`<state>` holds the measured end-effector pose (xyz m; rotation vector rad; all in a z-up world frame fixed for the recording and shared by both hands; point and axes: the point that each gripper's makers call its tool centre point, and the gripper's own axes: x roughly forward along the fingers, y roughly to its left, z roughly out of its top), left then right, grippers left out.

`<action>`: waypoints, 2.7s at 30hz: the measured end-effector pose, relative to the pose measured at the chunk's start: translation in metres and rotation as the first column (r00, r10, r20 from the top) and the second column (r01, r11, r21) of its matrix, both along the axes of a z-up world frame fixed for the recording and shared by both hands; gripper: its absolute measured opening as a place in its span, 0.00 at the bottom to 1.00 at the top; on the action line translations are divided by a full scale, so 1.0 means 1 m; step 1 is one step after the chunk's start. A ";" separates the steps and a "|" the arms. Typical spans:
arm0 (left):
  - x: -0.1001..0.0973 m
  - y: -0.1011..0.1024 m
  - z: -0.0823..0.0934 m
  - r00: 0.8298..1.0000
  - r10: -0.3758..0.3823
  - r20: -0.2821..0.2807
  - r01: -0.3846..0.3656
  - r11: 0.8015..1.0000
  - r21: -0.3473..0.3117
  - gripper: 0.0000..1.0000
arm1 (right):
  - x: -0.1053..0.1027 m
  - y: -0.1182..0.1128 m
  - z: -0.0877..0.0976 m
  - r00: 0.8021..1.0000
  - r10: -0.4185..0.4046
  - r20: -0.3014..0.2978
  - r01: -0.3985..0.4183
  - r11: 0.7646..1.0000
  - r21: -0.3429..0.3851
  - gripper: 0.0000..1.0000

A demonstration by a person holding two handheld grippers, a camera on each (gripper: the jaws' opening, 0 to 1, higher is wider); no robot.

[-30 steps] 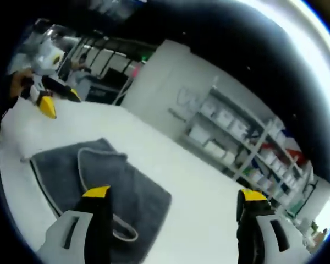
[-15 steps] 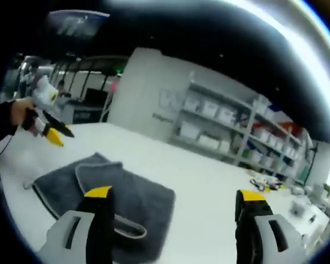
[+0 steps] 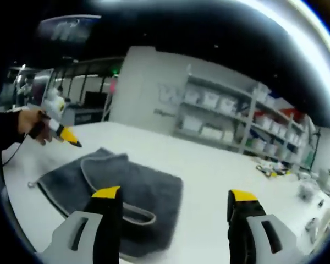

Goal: Open the folded towel by lifting each exposed corner and separating the folded layers until the towel lies flat within the target outline without major curled edges

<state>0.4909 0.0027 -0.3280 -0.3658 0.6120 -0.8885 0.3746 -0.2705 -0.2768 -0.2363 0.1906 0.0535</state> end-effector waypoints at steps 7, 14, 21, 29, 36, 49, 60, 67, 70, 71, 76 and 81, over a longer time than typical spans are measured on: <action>0.013 0.002 -0.023 0.999 0.008 -0.044 -0.007 1.000 0.024 0.53 | 0.009 0.010 -0.023 0.998 0.035 -0.048 -0.034 0.999 0.018 0.59; 0.008 -0.004 -0.038 0.998 -0.017 -0.060 0.020 0.998 0.054 0.52 | 0.016 0.002 -0.039 0.996 0.039 -0.086 -0.034 0.997 0.062 0.46; 0.005 -0.004 -0.045 0.996 -0.029 -0.089 0.033 0.998 0.051 0.41 | 0.023 0.007 -0.061 0.990 0.047 -0.135 -0.031 0.992 0.121 0.37; 0.004 -0.008 -0.049 0.993 -0.041 -0.109 0.045 0.998 0.041 0.35 | 0.018 0.018 -0.089 0.976 0.086 -0.198 -0.043 0.976 0.213 0.31; 0.004 0.005 -0.054 0.993 -0.007 -0.122 0.010 1.000 0.028 0.30 | 0.007 0.023 -0.094 0.978 0.077 -0.196 -0.023 0.964 0.264 0.27; 0.005 0.010 -0.063 0.992 -0.010 -0.125 0.015 0.999 0.045 0.18 | -0.009 0.042 -0.106 0.969 0.083 -0.233 -0.014 0.960 0.281 0.22; 0.008 0.005 -0.062 0.996 -0.025 -0.091 0.030 0.998 0.052 0.02 | -0.011 0.047 -0.117 0.950 0.134 -0.281 -0.042 0.950 0.309 0.04; 0.019 0.009 -0.054 0.997 -0.017 -0.072 0.019 0.999 0.041 0.02 | -0.010 0.044 -0.112 0.955 0.136 -0.264 -0.054 0.954 0.294 0.00; 0.021 0.009 -0.049 0.998 -0.002 -0.059 0.004 0.999 0.043 0.02 | -0.011 0.046 -0.107 0.957 0.152 -0.248 -0.081 0.958 0.274 0.00; 0.023 0.009 -0.047 0.999 0.000 -0.050 0.002 0.999 0.049 0.02 | -0.011 0.046 -0.105 0.957 0.155 -0.244 -0.086 0.959 0.270 0.00; 0.038 0.009 -0.032 1.000 0.007 -0.014 -0.006 0.998 0.064 0.01 | -0.012 0.051 -0.097 0.955 0.182 -0.233 -0.123 0.961 0.247 0.00; 0.053 0.008 -0.010 0.999 0.016 0.030 -0.018 0.996 0.083 0.01 | -0.014 0.060 -0.084 0.954 0.215 -0.208 -0.168 0.961 0.221 0.00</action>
